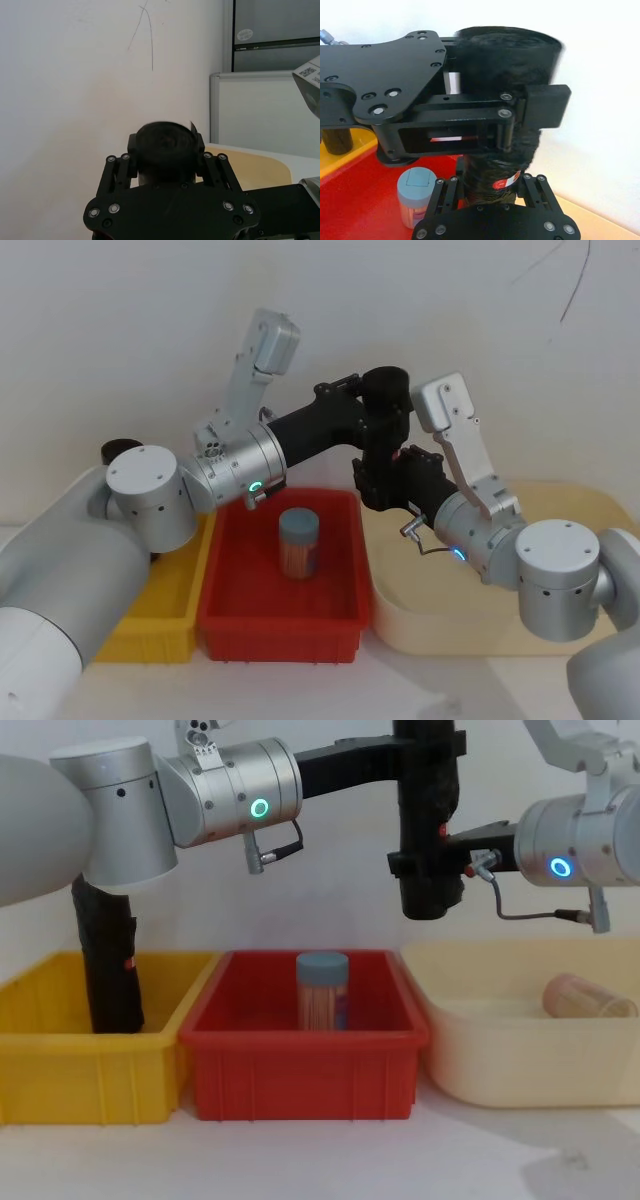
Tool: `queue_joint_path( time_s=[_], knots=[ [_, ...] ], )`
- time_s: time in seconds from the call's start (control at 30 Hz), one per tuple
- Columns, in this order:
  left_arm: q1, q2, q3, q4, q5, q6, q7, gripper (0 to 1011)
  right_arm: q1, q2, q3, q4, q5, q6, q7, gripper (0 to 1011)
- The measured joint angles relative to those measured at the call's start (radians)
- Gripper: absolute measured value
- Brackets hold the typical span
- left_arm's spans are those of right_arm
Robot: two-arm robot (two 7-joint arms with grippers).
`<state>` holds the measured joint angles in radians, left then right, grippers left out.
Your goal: Pick up the garbage bag with the one hand and transfer it to the other hand.
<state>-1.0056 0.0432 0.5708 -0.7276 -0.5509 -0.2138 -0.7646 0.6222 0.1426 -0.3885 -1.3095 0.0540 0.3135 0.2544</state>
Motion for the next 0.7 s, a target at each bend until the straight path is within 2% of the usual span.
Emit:
queue_joint_path(
  time_s=[0.2,0.23,0.27,0.3,0.33,0.53,0.7],
  knots=[
    [0.000,0.000,0.000,0.000,0.000,0.000,0.000,724,0.000,-0.001,0.000,0.001,0.000,0.000,0.000,531],
    [0.000,0.000,0.000,0.000,0.000,0.000,0.000,778,0.001,-0.001,0.000,0.001,0.000,0.000,0.000,531],
    [0.000,0.000,0.000,0.000,0.000,0.000,0.000,788,0.001,-0.001,0.000,0.001,0.000,0.000,0.000,531],
    [0.000,0.000,0.000,0.000,0.000,0.000,0.000,852,0.001,-0.001,0.000,0.001,0.000,0.000,0.000,531],
    [0.000,0.000,0.000,0.000,0.000,0.000,0.000,852,0.001,-0.001,0.000,0.001,-0.001,0.000,0.000,531],
    [0.000,0.000,0.000,0.000,0.000,0.000,0.000,1001,-0.004,0.000,0.011,-0.004,-0.003,0.000,-0.009,531],
    [0.000,0.000,0.000,0.000,0.000,0.000,0.000,1001,-0.013,0.004,0.031,-0.016,-0.006,0.003,-0.030,531]
  ],
)
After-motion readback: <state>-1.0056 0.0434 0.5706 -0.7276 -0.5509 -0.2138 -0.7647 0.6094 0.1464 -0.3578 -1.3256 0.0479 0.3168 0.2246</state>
